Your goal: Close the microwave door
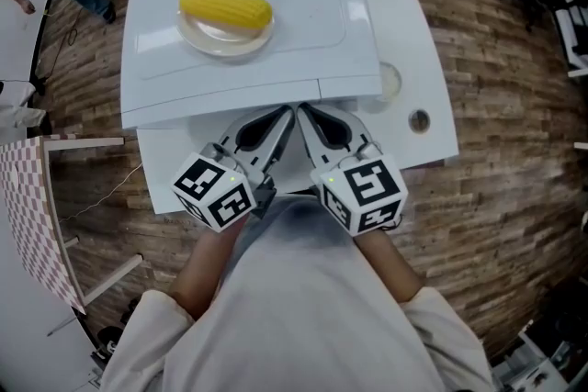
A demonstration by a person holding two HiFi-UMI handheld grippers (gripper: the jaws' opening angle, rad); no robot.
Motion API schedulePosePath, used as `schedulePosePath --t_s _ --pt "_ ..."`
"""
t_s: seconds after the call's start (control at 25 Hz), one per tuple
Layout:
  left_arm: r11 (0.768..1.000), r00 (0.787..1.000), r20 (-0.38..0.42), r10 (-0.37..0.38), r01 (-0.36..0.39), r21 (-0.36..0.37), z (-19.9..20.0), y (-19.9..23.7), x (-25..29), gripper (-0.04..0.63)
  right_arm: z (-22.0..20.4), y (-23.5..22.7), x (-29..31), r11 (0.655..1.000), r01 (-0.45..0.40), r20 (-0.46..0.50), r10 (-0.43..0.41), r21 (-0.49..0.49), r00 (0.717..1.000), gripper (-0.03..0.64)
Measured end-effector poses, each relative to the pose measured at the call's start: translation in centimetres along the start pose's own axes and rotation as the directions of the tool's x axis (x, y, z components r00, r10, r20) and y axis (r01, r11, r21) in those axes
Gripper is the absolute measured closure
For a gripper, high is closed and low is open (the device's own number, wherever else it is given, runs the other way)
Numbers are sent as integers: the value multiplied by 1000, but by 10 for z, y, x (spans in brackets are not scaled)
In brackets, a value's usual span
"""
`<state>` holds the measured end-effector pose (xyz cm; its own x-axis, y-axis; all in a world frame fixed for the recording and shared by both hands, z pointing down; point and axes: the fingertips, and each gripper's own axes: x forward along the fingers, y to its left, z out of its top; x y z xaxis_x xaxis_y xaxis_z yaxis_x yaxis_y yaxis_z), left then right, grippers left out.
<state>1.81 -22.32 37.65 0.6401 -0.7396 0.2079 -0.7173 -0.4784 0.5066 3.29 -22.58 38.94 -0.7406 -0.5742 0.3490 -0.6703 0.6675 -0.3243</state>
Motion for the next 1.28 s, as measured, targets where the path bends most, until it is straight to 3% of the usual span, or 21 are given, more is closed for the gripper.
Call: schedulePosePath --t_s 0.24,0.6,0.96,1.28 --pt "1000 1000 20 23 -22 -17 5 3 -11 575 8 4 -4 1000 -8 30 7 13 1000 594" --pt "999 996 80 26 -29 35 16 -9 -28 576 20 16 -28 999 13 96 -10 -32 995 594" --pt "988 987 148 61 -81 130 33 -26 -71 577 39 52 -65 989 93 151 -75 -116 986 594" --pt "988 981 190 46 -74 138 40 -35 -126 576 43 99 -84 988 67 169 -43 -139 985 594"
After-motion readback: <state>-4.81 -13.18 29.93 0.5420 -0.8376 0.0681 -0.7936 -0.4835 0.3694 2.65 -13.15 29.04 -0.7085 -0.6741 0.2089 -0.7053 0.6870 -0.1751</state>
